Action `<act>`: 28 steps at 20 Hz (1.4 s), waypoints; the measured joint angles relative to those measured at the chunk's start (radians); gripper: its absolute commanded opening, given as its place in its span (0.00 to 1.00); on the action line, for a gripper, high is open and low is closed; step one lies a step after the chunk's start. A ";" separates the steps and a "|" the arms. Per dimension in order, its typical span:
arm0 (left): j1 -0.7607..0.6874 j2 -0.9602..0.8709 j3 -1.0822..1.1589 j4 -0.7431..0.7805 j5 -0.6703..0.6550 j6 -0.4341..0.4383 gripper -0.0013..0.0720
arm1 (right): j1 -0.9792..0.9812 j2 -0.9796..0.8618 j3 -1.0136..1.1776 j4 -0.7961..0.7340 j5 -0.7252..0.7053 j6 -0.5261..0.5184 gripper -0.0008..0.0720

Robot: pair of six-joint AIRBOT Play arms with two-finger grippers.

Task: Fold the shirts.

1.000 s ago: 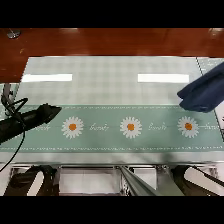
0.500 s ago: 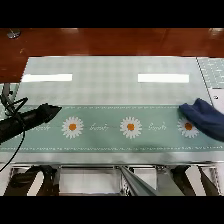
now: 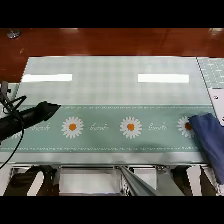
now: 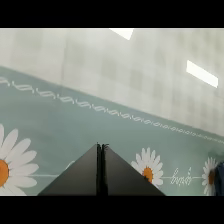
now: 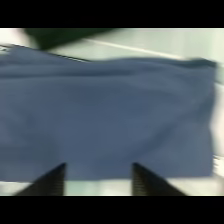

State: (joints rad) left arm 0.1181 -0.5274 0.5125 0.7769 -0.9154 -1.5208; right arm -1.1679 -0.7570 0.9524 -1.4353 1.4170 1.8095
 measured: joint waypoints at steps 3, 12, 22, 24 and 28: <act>-0.010 -0.098 0.158 -0.014 0.002 0.038 0.06 | 0.179 -0.068 0.080 0.361 -0.206 -0.134 0.05; -0.380 -0.465 0.626 0.389 -0.103 -0.051 0.06 | 1.305 -0.464 0.286 0.077 -0.387 -0.201 0.05; -0.447 -0.535 0.474 0.628 -0.148 -0.253 0.06 | 1.437 -0.676 0.302 -0.266 -0.183 0.107 0.05; -0.449 -0.537 0.470 0.631 -0.149 -0.261 0.06 | 1.440 -0.680 0.302 -0.272 -0.178 0.119 0.05; -0.449 -0.537 0.468 0.636 -0.150 -0.267 0.06 | 1.442 -0.684 0.302 -0.280 -0.171 0.129 0.05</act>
State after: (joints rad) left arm -0.3313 -1.0649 0.9802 1.4128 -1.0649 -1.7882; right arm 0.2745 -1.4406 1.2541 -1.7153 1.2461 1.9385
